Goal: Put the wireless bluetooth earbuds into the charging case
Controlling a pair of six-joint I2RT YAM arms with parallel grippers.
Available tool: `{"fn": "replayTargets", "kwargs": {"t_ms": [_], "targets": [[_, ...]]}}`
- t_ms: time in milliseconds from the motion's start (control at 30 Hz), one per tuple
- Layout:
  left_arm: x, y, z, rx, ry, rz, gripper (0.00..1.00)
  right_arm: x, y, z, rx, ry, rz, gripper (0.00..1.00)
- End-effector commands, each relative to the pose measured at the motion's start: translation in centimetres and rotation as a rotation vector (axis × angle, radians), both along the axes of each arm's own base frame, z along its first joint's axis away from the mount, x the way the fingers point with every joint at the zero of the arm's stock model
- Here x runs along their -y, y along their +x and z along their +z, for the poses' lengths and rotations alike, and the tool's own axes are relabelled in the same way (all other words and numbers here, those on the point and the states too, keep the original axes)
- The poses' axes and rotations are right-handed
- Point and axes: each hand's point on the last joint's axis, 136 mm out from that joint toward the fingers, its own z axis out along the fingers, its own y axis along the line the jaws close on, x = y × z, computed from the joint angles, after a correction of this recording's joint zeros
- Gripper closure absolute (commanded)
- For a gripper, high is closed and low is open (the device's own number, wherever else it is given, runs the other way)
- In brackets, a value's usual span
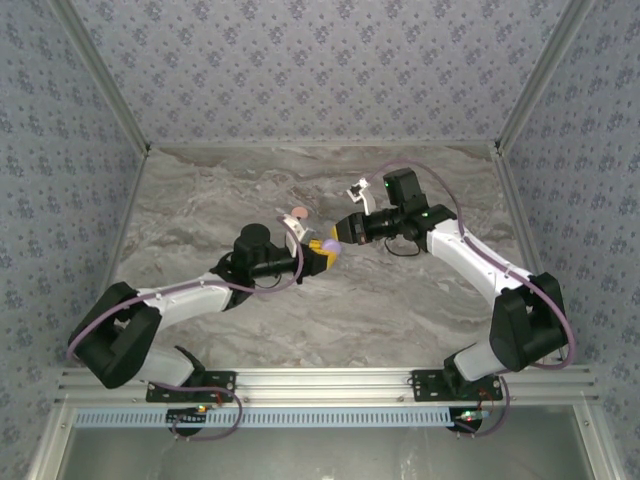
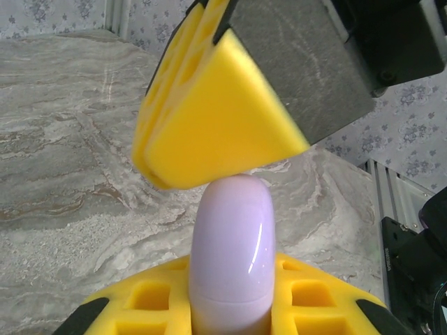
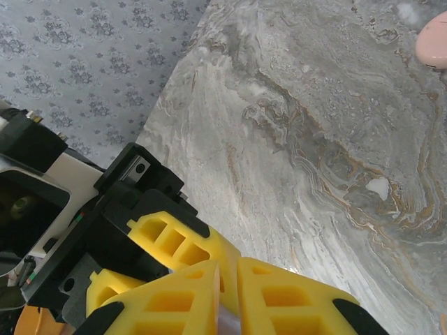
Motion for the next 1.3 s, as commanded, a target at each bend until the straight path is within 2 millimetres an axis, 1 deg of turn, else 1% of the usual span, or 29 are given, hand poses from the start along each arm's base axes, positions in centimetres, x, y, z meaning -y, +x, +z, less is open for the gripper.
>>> {"fn": "replayTargets", "kwargs": {"t_ms": [0, 67, 133, 200, 300, 400, 500, 567, 667, 733, 833, 1033, 1100, 1267], "targets": [[-0.3, 1.8, 1.5, 0.031, -0.031, 0.072, 0.93, 0.0, -1.1, 0.8, -0.003, -0.002, 0.035, 0.82], [-0.4, 2.0, 1.1, 0.016, -0.014, 0.081, 0.93, 0.3, -0.6, 0.6, 0.006, -0.029, 0.003, 0.80], [-0.5, 2.7, 0.2, -0.017, 0.021, 0.119, 0.93, 1.1, 0.5, -0.2, 0.018, -0.098, -0.070, 0.76], [-0.9, 3.7, -0.9, -0.059, 0.064, 0.168, 0.92, 2.7, 2.0, -1.4, 0.029, -0.201, -0.179, 0.73], [-1.7, 5.4, -2.7, -0.131, 0.123, 0.263, 0.92, 5.0, 3.5, -2.9, 0.029, -0.319, -0.304, 0.72], [-2.4, 6.7, -4.5, -0.207, 0.175, 0.341, 0.90, 6.5, 4.3, -3.9, 0.019, -0.378, -0.373, 0.71], [-2.7, 7.7, -6.2, -0.298, 0.218, 0.386, 0.90, 7.3, 4.4, -5.0, -0.001, -0.414, -0.399, 0.70], [-3.2, 8.4, -7.4, -0.371, 0.261, 0.429, 0.89, 7.6, 4.4, -5.7, -0.010, -0.432, -0.404, 0.70], [-3.8, 9.3, -9.4, -0.530, 0.317, 0.459, 0.89, 8.0, 4.3, -6.4, -0.022, -0.456, -0.411, 0.70], [-3.6, 9.5, -10.6, -0.611, 0.329, 0.447, 0.89, 8.2, 4.2, -6.9, -0.031, -0.467, -0.416, 0.70], [-2.8, 9.7, -11.5, -0.670, 0.334, 0.417, 0.88, 8.4, 4.3, -7.1, -0.032, -0.479, -0.423, 0.70], [-2.2, 10.0, -13.5, -0.764, 0.395, 0.400, 0.88, 8.8, 4.2, -7.7, -0.041, -0.502, -0.430, 0.70], [-2.2, 10.0, -14.3, -0.787, 0.417, 0.409, 0.88, 8.8, 4.2, -7.9, -0.045, -0.506, -0.429, 0.69], [-2.5, 10.3, -15.3, -0.824, 0.443, 0.426, 0.85, 8.9, 4.1, -8.0, -0.050, -0.508, -0.429, 0.69]]}}
